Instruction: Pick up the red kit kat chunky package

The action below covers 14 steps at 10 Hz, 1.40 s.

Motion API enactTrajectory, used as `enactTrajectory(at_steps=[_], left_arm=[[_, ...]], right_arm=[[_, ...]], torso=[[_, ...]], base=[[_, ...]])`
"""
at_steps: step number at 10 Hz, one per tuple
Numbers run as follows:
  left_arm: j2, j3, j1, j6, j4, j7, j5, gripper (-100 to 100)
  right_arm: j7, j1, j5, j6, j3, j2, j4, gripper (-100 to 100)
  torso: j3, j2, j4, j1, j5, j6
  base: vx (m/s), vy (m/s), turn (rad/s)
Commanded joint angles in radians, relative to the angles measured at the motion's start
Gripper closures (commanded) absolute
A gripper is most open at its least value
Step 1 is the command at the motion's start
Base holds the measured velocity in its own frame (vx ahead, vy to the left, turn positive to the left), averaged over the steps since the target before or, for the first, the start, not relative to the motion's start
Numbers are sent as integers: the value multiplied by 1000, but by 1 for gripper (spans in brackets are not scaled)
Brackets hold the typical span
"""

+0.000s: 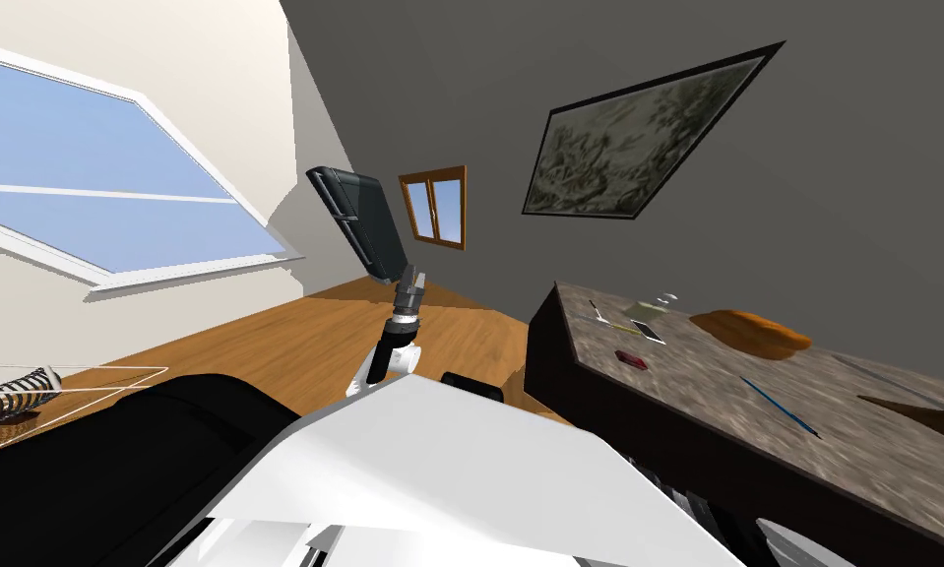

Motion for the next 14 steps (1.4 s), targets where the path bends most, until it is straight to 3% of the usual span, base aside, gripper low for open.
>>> enactTrajectory(at_steps=[1, 2, 3, 4, 5, 6, 8, 9, 10, 11, 12, 13, 14], left_arm=[[0, 0, 0, 0, 0, 0, 0, 0], [0, 0, 0, 0, 0, 0, 0, 0], [0, 0, 0, 0, 0, 0, 0, 0], [0, 0, 0, 0, 0, 0, 0, 0], [0, 0, 0, 0, 0, 0, 0, 0], [0, 0, 0, 0, 0, 0, 0, 0], [0, 0, 0, 0, 0, 0, 0, 0], [0, 0, 0, 0, 0, 0, 0, 0], [0, 0, 0, 0, 0, 0, 0, 0], [0, 0, 0, 0, 0, 0, 0, 0], [0, 0, 0, 0, 0, 0, 0, 0], [0, 0, 0, 0, 0, 0, 0, 0], [0, 0, 0, 0, 0, 0, 0, 0]], right_arm=[[31, -10, -4, -23, 39, -48, 50, -100], [31, -10, -4, -23, 39, -48, 45, -100], [31, -10, -4, -23, 39, -48, 85, -100], [60, -16, -9, -37, 75, -91, 120, -100], [60, -16, -9, -37, 75, -91, 145, -100], [87, -22, -15, -49, 110, -120, 197, -100], [87, -22, -15, -49, 110, -130, 202, -100], [113, -27, -22, -61, 142, -166, 228, -100], [113, -27, -22, -61, 142, -166, 255, -100], [137, -31, -30, -71, 171, -197, 301, -100], [137, -31, -30, -71, 171, -187, 306, -100], [160, -36, -39, -80, 198, -223, 349, -100], [160, -36, -39, -80, 198, -224, 349, -100]], torso=[[0, 0, 0, 0, 0, 0], [-1, -1, 0, 0, 0, -1], [-1, -2, 0, 0, 0, -1], [0, 0, 0, 0, 0, 0], [-1, -1, 0, 0, 0, -1], [-1, -1, 0, 0, 0, 0], [-1, -2, 0, 0, 0, 0], [0, 0, 0, 0, 0, 0], [-1, -1, 0, 0, 0, -1], [-1, -2, 0, 0, 0, 0], [-1, -3, 0, -1, 0, -1], [-1, -2, 0, -1, 0, 0], [-2, -4, -1, -1, 0, -1]], base=[[62, -9, 169], [70, -11, 99], [35, 0, 8], [56, -2, 143], [62, -10, 126], [89, -18, 159], [51, -12, 38], [55, -17, 102], [65, -21, 118], [78, -25, 186], [75, -28, 69], [105, -38, 77], [88, -33, 95]])
